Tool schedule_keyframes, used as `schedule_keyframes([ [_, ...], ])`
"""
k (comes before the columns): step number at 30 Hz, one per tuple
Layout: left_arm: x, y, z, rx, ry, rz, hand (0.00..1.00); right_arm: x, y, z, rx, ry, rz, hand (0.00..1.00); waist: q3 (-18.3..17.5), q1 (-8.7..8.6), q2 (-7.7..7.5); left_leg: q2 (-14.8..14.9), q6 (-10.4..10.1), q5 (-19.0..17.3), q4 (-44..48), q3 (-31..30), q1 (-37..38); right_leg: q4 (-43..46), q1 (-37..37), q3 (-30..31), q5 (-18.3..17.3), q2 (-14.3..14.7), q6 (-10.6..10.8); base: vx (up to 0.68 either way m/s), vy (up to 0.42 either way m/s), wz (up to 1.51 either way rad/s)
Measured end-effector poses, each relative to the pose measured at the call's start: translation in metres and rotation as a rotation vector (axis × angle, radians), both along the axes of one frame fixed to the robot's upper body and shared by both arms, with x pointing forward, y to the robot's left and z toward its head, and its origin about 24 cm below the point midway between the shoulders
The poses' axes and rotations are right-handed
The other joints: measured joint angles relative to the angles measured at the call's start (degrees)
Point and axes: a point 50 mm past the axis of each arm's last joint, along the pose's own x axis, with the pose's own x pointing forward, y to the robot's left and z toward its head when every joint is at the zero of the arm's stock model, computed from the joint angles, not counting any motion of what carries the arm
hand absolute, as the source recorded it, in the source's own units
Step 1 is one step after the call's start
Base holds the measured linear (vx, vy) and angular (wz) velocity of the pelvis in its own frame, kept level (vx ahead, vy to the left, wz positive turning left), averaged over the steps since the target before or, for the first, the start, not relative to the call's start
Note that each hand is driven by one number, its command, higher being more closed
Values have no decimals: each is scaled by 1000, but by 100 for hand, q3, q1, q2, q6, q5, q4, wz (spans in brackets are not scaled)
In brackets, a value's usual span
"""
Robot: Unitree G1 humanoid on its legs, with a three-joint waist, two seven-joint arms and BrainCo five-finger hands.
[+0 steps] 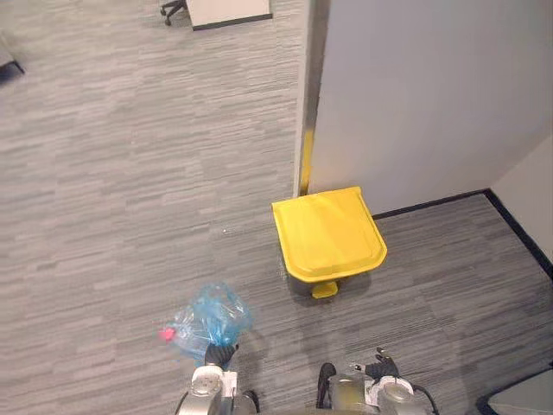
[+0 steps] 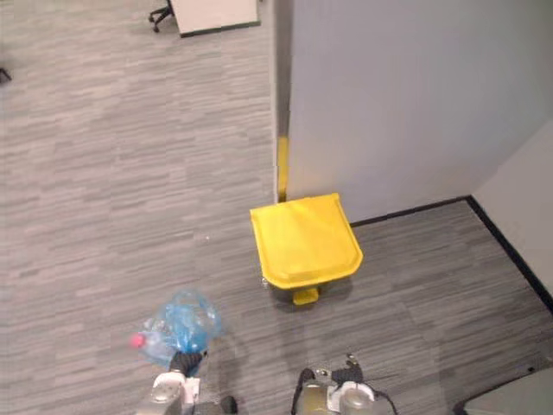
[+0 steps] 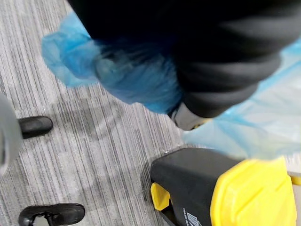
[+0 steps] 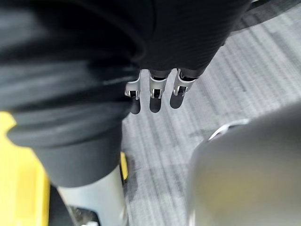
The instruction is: Gather rubbish on tea table into small bin, then transfer packed bag to large trash can.
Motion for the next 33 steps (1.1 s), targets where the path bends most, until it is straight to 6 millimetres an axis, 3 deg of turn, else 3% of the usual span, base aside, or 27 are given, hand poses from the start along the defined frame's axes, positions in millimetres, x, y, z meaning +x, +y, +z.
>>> schedule_keyframes([
  [3, -1, -2, -1, -10, 8, -8, 100, -3, 0, -1, 3, 8, -3, 0, -17, -7, -108, 20, -28, 15, 168, -82, -80, -215, 157, -134, 14, 18, -19, 64, -22, 23],
  [6, -2, -6, -2, -28, 17, -20, 100, -5, 5, -3, 16, 20, -4, 0, 28, 26, -267, 11, -40, 9, 1075, -52, -489, -440, 377, -237, 109, -114, 28, 26, -1, 23],
  [9, -5, -10, -3, -41, 21, -17, 100, -6, 6, -4, 24, 19, -15, 0, 17, 83, -241, 100, -44, 8, 1581, 174, -603, -744, 717, -267, 227, -156, 52, 19, 41, 3],
  [14, 3, -10, 1, -37, -9, -23, 100, 0, 6, -1, 26, -8, -30, 0, -20, 124, -136, 116, -43, 15, 971, 308, -477, -1201, 648, -228, 564, 16, 65, -19, 37, -5],
  [18, -5, -7, -3, -28, 20, -28, 100, -4, 3, -2, 26, 5, -48, 0, -20, 113, -112, 6, -65, 232, 136, 410, -155, -1688, 693, -55, 938, 121, 37, -41, 28, -21],
  [23, -9, 6, -4, 10, 36, -26, 100, -6, 2, -3, 21, 19, -42, 0, -33, 89, -57, -31, -66, 256, -173, 404, -95, -2150, 770, 26, 1290, 243, -15, -101, 5, -8],
  [30, -20, 15, -9, 34, 79, -18, 100, -7, -1, -3, 6, 27, -17, 0, -34, 76, -64, -43, -45, -18, -246, 514, -147, -2126, 589, 282, 1331, 280, 88, -109, 9, -18],
  [32, -24, 15, -11, 33, 89, -14, 100, -6, -1, -3, 4, 25, -13, 0, -31, 80, -53, -75, -5, -101, -154, 542, -228, -1656, 271, 433, 1139, 230, 149, -35, 56, -42],
  [33, -27, 15, -11, 33, 95, -14, 100, -2, -1, -1, 2, 10, -12, 0, -17, 80, -66, -139, 59, -147, -93, 536, -254, -926, -93, 485, 786, 119, 326, 9, 66, -7],
])
